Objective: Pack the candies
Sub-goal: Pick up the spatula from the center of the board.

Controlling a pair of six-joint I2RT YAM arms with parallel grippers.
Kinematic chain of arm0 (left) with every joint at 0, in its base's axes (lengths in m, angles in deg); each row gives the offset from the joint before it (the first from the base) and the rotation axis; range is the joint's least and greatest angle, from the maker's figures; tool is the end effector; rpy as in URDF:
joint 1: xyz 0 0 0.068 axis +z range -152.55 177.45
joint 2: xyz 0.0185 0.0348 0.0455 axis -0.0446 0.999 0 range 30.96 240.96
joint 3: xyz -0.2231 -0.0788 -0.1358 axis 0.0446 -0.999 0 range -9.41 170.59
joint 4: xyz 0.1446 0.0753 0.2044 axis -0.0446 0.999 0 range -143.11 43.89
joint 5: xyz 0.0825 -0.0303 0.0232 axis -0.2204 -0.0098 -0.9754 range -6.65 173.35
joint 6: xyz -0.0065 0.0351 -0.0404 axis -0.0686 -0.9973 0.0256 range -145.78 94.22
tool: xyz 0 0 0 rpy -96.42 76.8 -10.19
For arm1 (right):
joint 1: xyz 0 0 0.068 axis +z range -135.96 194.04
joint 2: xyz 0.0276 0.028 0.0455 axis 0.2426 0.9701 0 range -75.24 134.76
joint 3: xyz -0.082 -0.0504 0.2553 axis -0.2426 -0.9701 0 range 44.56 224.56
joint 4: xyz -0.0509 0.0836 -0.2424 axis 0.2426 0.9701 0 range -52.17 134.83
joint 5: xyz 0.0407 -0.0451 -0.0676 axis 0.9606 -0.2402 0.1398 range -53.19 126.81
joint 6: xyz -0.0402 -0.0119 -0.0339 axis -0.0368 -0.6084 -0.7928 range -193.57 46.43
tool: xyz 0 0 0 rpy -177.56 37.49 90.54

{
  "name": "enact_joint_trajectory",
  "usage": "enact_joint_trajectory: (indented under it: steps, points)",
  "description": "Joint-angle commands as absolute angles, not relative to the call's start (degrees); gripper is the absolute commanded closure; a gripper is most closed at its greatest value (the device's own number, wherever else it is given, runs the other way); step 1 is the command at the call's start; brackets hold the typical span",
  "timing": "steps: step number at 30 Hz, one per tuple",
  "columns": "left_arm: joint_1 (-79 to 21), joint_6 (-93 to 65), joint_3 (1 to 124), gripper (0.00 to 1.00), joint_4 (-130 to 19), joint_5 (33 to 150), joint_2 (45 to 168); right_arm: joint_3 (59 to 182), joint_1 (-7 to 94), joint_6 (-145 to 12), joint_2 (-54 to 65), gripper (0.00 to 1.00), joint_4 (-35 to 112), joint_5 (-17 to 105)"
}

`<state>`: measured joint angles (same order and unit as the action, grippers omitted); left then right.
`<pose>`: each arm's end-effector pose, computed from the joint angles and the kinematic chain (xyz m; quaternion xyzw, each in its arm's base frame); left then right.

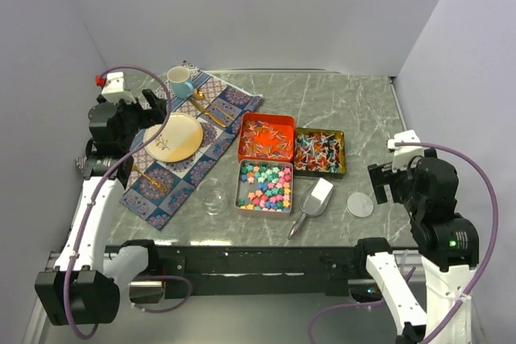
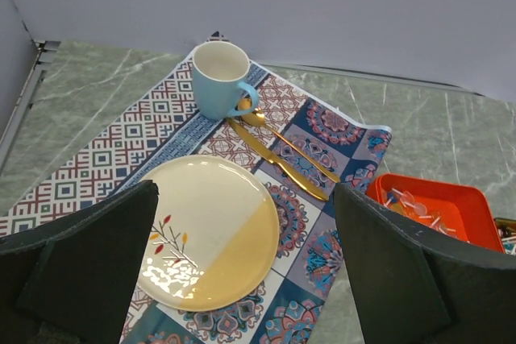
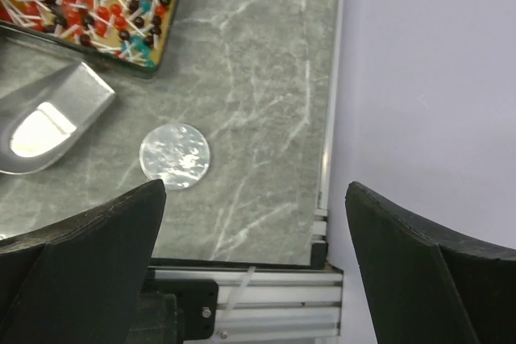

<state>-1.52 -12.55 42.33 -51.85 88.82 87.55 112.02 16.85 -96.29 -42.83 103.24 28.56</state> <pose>0.2327 0.0008 0.3613 -0.0606 0.7412 -0.1062 0.6601 0.0575 -0.0023 0.3896 -0.1563 0.8518 -0.1472 0.4778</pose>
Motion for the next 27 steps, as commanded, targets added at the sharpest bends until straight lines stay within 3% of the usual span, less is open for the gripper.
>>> enact_joint_trajectory:
  steps: [1,4,10,14,18,27]
  points:
    - [0.5,-12.4,42.0,0.04,-54.4,91.2,86.8,116.7,17.1,-93.7,-38.8,0.00,99.4,36.4]
    - [1.4,-12.6,42.1,0.03,-54.4,91.2,86.9,123.4,17.1,-91.8,-33.5,0.00,99.3,50.4]
    - [2.0,-14.0,44.0,0.04,-48.6,94.2,86.7,128.7,17.5,-73.8,-21.4,0.00,102.6,72.5]
    - [-1.2,-19.4,46.6,0.04,-42.8,110.9,84.6,123.4,18.7,-71.5,-23.1,0.00,102.4,74.1]
    - [-6.9,-19.1,51.5,0.03,-37.1,117.4,85.7,118.6,19.0,-69.3,-25.1,0.00,105.5,70.8]
    - [-8.5,-25.2,50.6,0.04,-39.0,102.4,86.9,99.7,19.1,-58.6,-28.7,0.00,106.9,76.4]
